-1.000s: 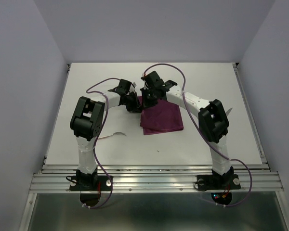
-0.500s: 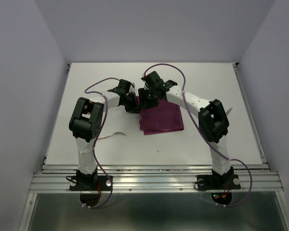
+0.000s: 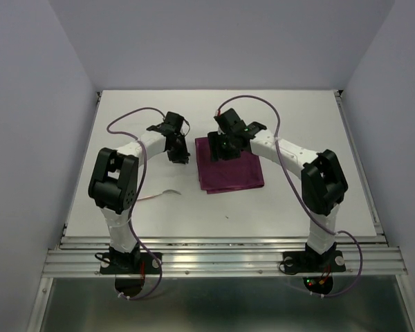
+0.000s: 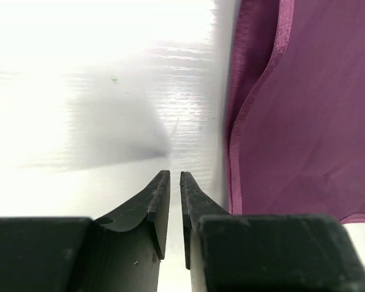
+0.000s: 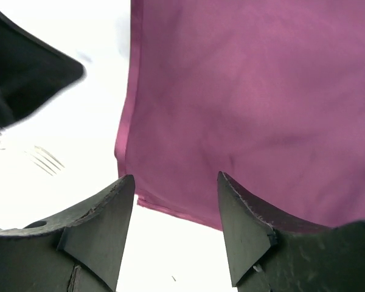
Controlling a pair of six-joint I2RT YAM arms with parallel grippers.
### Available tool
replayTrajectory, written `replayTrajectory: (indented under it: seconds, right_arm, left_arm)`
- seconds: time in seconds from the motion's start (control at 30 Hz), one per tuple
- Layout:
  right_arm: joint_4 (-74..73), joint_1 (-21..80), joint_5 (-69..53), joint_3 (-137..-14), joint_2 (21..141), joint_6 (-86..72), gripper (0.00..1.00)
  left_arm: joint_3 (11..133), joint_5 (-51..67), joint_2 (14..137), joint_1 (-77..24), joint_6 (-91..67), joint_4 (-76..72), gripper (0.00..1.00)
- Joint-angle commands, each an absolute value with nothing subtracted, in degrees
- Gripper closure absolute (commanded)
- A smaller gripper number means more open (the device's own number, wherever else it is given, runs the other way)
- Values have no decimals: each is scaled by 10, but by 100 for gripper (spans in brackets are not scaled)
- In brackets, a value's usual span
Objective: Fold the napkin into a case and place the utensils inside
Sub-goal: Smooth out the square-folded napkin at the center of the board.
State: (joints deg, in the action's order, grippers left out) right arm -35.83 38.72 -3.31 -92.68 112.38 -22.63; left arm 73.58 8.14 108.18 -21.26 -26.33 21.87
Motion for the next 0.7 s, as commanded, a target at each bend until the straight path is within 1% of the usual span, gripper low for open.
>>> replayTrajectory:
  seconds: [0.0,0.07,0.1,0.17,0.23,0.27,0.3,0.33,0.37,0.53,0.63,0.67]
  right_arm:
    - [-322,391,12,-875,1063,-239,38]
    - [-310,391,12,-843,1047,-247,39]
    - [-308,391,15,-834,1037,-250,39]
    - [-305,385,34,-815,1025,-259,39]
    - [-296,367,37,-801,1008,-268,39]
    - [-292,357,33,-784,991,-275,39]
    - [-287,333,29,-776,982,-277,39]
    - [-272,294,19,-754,959,-279,38]
    - [-268,280,9,-748,948,-279,38]
    - [-266,215,4,-727,925,-272,36]
    - [-267,202,5,-720,914,-269,34]
    - [-267,202,4,-719,913,-267,34]
  left_arm:
    - [744,33,1021,-208,-255,241,75]
    - [737,71,1018,-208,-251,221,75]
    - [730,119,1015,-208,-250,213,75]
    - [702,166,1003,-208,-257,187,73]
    - [674,185,986,-208,-266,165,64]
    - [645,194,968,-209,-269,143,55]
    - [630,214,957,-209,-275,129,50]
    - [591,235,933,-210,-279,92,38]
    - [571,243,933,-211,-279,67,34]
    - [547,273,947,-221,-288,32,33]
    - [524,299,950,-226,-298,4,33]
    - [509,314,949,-226,-305,-27,33]
